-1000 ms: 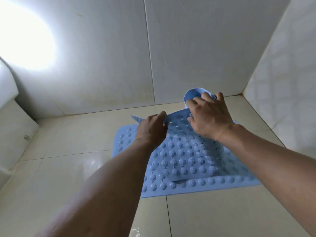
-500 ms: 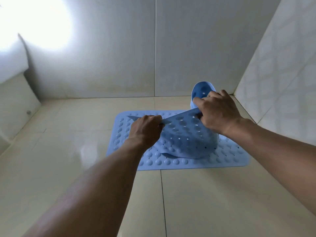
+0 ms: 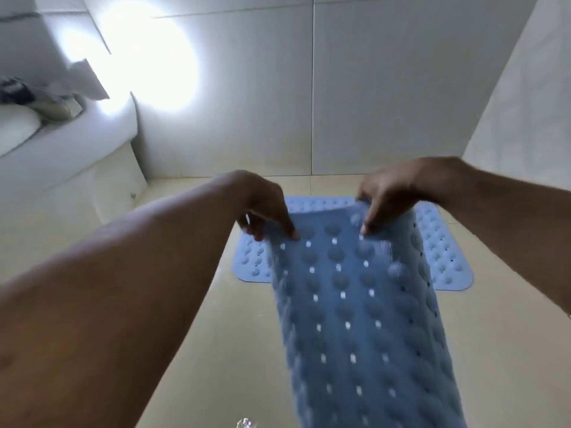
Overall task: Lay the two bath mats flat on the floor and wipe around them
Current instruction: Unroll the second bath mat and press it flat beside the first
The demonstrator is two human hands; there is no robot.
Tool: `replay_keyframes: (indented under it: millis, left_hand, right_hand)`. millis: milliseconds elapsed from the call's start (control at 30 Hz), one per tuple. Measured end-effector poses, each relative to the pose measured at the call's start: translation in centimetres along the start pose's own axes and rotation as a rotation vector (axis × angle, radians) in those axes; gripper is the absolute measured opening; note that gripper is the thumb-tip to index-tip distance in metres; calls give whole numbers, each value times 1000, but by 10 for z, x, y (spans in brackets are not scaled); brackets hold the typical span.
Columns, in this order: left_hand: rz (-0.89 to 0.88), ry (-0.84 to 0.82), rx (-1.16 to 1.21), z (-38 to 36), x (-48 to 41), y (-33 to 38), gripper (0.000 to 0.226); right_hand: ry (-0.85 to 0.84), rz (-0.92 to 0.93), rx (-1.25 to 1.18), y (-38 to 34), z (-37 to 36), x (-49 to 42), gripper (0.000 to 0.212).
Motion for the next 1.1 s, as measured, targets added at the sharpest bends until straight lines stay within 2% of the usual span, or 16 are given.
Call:
replay_keyframes:
  millis: [67,133,200,300,333,400,500,567,600,667,733,800,867,1033,1100]
  left_hand:
    - [91,-163,20,-35,-18,-12,49]
    - [128,-212,27,-65,-47,-23,58]
    - [138,-135,-4,-82,-76,-33,63]
    - [115,141,-90,-95,-108,-35,54]
    - [103,208,-76,-105,-115,-35,59]
    - [67,220,30,-146,-129,-37,81]
    - [41,98,64,-236,-144,-47,90]
    - [76,15,21,-296,-146,-58,93]
    - [88,0,3,-316,-144,-62,94]
    - [91,29,-25,-333,-144,-66,93]
    - [83,54,-36,-333,-144,-68,93]
    - [81,53,-45,-331,-146,-68,94]
    - [99,53,-53,-332,-144,-68,94]
    - [144,51,-49,-336,-134,-70,94]
    - [146,41,-42,-337,-132,-70,95]
  right_hand:
    - [-95,-14,1,-1,-39,-16,39]
    - [-131,-39,-2,1,-77,-34,43]
    - [-96,-94,-37,7,-108,-50,48]
    - [65,-164,-140,19,-141,-75,54]
    - [131,-159,-187,22,-151,-83,60]
    - [263,-173,-283,29,-168,-92,67]
    - [330,-382,-570,52,-215,-85,64]
    - [235,-600,-860,68,-272,-74,75]
    - [158,-648,-1000,68,-301,-73,83]
    - [27,-608,-1262,56,-335,-72,92]
    - [7,-521,-1413,49,-342,-74,87]
    - [3,-421,-1495,46,-336,-75,72]
    - [-73,-340,-1539,39,-331,-72,63]
    - [-214,-275,-1635,39,-338,-68,84]
    - [-253,-241,-1686,39,-340,-65,79]
Point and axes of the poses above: each hand's wrist, its own x-axis away from the middle knuckle, its own z-axis out of the back of the hand, y = z × x, the point moved 10 cm from there along -x, towards the middle knuckle, and after that the axes turned 10 degrees about -y, right-handed, at the moved point
